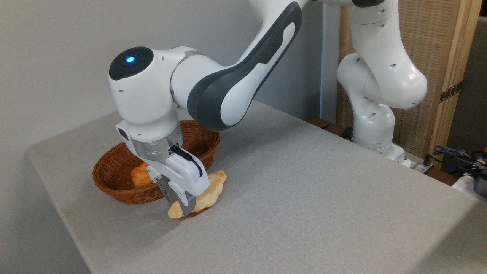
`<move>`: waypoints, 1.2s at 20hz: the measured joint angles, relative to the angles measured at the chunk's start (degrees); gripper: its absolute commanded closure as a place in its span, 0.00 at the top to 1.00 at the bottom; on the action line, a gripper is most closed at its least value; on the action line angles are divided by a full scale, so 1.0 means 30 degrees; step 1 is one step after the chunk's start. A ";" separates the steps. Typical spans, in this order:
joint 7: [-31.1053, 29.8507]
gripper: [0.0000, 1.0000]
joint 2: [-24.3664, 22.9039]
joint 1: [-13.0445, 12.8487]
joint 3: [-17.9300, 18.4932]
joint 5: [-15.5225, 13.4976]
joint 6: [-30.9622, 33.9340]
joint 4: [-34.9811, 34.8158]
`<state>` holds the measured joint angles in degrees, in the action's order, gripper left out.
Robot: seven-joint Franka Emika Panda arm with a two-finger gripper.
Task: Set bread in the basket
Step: 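Close the gripper fingers around the pale bread loaf, then lift the held loaf and carry it into the wicker basket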
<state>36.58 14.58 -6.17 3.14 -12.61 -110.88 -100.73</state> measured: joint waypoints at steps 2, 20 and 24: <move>0.0005 0.29 -0.0064 0.0010 0.0001 0.0001 0.0000 0.0002; 0.0013 0.31 -0.3592 0.0217 0.0390 0.1190 0.0278 0.0327; 0.0013 0.32 -0.4344 0.0120 0.0153 0.0974 0.0352 0.0537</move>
<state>36.62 1.54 -5.81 3.60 -9.69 -109.83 -99.12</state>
